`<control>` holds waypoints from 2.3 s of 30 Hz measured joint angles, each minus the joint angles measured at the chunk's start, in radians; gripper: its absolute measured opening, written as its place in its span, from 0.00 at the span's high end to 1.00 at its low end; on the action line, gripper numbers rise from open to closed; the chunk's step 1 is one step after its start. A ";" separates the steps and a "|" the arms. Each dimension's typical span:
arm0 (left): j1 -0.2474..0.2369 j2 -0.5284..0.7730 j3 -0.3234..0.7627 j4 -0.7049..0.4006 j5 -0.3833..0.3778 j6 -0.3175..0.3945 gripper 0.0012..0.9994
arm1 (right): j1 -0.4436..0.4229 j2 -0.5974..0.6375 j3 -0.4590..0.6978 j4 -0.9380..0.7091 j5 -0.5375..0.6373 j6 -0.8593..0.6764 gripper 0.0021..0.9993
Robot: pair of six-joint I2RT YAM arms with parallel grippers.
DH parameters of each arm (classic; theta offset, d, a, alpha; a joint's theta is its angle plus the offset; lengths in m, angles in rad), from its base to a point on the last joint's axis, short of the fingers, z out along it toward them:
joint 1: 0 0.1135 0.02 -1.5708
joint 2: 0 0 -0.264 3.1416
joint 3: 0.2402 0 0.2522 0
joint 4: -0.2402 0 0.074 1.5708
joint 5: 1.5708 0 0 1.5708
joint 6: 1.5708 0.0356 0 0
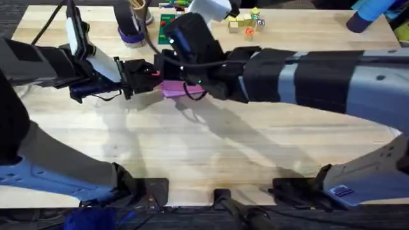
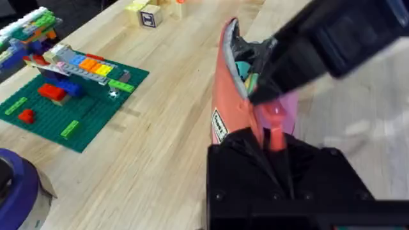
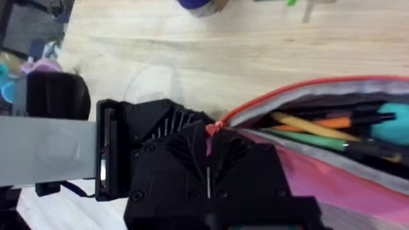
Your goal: Unzip the bag, pick up the pens from the table one at a time and place them inside, then zip the bag closed.
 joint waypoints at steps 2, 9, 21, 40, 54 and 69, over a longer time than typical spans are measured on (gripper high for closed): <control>0.000 0.000 0.000 0.002 0.002 0.000 0.96 | -0.019 -0.013 0.000 -0.012 -0.012 0.000 0.97; -0.002 0.000 0.000 0.007 0.026 0.000 0.96 | -0.102 -0.057 0.000 -0.084 -0.064 0.004 0.97; -0.008 0.000 0.000 0.002 -0.007 -0.003 0.96 | -0.320 -0.064 0.000 -0.209 -0.081 0.003 0.97; -0.027 0.000 0.000 -0.001 0.006 -0.003 0.96 | -0.490 -0.085 0.001 -0.383 -0.145 -0.014 0.97; -0.030 0.000 -0.001 -0.002 0.011 -0.003 0.96 | -0.495 -0.070 0.014 -0.462 -0.076 -0.028 0.97; -0.011 0.000 -0.001 -0.004 -0.004 -0.006 0.96 | -0.542 -0.067 0.014 -0.459 0.128 -0.128 0.13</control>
